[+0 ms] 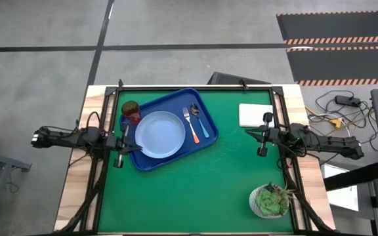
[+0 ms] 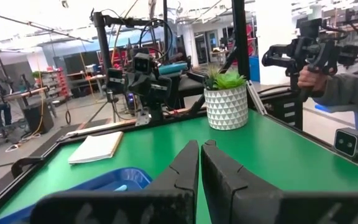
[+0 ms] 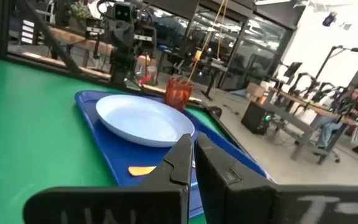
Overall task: Pick and place plate/cup/fork/spoon on tray
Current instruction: Return to Home Position
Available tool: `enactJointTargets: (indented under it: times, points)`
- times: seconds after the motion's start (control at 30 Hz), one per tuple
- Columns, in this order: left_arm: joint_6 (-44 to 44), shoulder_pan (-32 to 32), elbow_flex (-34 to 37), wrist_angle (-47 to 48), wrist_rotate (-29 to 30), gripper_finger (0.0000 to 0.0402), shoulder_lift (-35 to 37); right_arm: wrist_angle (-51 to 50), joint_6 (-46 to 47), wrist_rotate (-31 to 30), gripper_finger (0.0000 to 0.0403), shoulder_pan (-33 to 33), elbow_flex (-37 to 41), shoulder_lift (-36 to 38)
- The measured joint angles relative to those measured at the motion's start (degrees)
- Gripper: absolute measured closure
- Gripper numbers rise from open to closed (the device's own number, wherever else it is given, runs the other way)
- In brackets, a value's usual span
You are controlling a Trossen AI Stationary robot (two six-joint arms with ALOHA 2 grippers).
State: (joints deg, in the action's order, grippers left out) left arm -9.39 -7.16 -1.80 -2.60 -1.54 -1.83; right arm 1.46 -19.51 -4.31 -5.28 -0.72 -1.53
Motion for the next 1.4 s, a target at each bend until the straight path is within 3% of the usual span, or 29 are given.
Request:
enactJointTargets:
  times: [0.17, 0.37, 0.67, 1.03, 1.4]
  points:
    - [0.00, 0.00, 0.00, 0.06, -0.02, 0.0402, -0.18, -0.12, 4.38, -0.45, 0.0394, 0.00, -0.01, -1.25]
    - [0.00, 0.00, 0.00, 0.03, -0.04, 0.0402, -0.43, -0.55, 16.78, 1.59, 0.0394, 0.00, -0.01, -4.76]
    - [0.00, 0.00, 0.00, 0.04, -0.07, 0.0402, -0.49, 0.02, 17.91, 1.14, 0.0394, 0.00, 0.01, -12.27]
    - [-0.02, 0.01, -0.02, 0.10, -0.09, 0.0402, -0.43, 0.23, 32.68, 1.19, 0.0394, 0.00, 0.03, -17.56]
    - [0.00, 0.00, -0.02, 0.07, -0.11, 0.0402, -0.78, 0.47, 30.95, 1.22, 0.0394, 0.00, 0.03, -17.74]
